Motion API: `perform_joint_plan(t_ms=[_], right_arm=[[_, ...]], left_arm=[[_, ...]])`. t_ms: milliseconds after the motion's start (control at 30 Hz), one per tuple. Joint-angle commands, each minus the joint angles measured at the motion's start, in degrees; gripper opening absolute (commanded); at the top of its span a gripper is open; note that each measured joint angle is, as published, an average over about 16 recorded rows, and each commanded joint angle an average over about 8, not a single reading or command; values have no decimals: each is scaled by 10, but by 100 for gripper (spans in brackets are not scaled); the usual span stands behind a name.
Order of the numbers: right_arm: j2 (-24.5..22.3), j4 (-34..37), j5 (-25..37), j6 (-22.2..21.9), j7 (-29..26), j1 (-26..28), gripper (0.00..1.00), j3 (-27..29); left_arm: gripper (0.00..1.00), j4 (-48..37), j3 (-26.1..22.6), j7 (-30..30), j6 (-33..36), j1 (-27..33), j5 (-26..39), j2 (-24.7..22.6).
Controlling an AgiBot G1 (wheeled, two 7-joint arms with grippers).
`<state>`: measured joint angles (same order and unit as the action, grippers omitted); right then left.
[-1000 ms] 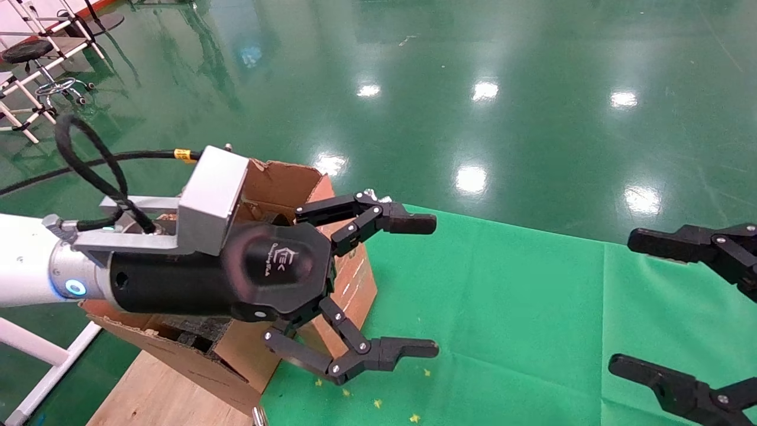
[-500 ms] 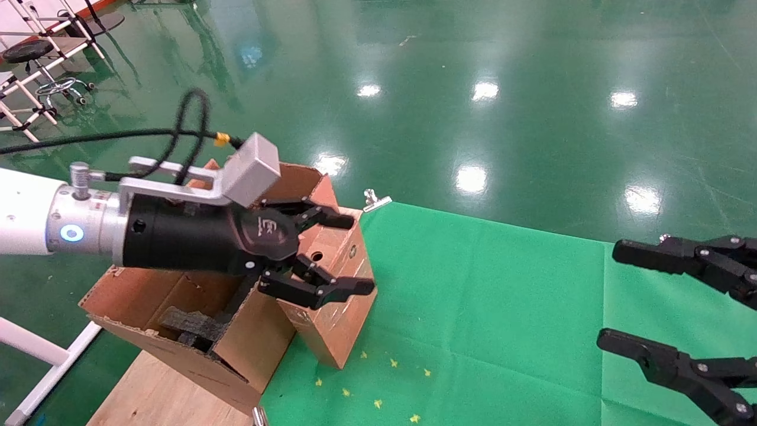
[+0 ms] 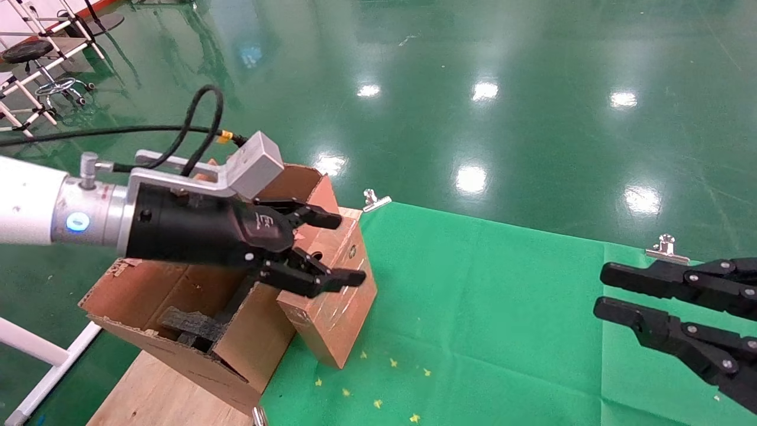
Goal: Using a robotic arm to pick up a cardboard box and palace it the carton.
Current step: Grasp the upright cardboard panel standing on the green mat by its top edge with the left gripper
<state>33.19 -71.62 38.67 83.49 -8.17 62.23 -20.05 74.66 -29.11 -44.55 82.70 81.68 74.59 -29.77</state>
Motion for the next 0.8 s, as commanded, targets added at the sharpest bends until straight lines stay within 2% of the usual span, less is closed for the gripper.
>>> perform_joint_plan(t_ms=[33,233,400,567,800], right_arm=[[0,0,0,0,0,0,0,0],[0,0,0,0,0,0,0,0],[0,0,0,0,0,0,0,0],[0,0,0,0,0,0,0,0],[0,0,0,0,0,0,0,0]], left_arm=[[100,-2,-10,-26,1,17,26,-3],[100,-2,-53,-140,27,87,143,-33],[100,-17,-85,-199,58,125,201,-62],[100,-44,-119,-223,76,143,221,-83],[100,-70,-166,-234,77,156,216,-97]])
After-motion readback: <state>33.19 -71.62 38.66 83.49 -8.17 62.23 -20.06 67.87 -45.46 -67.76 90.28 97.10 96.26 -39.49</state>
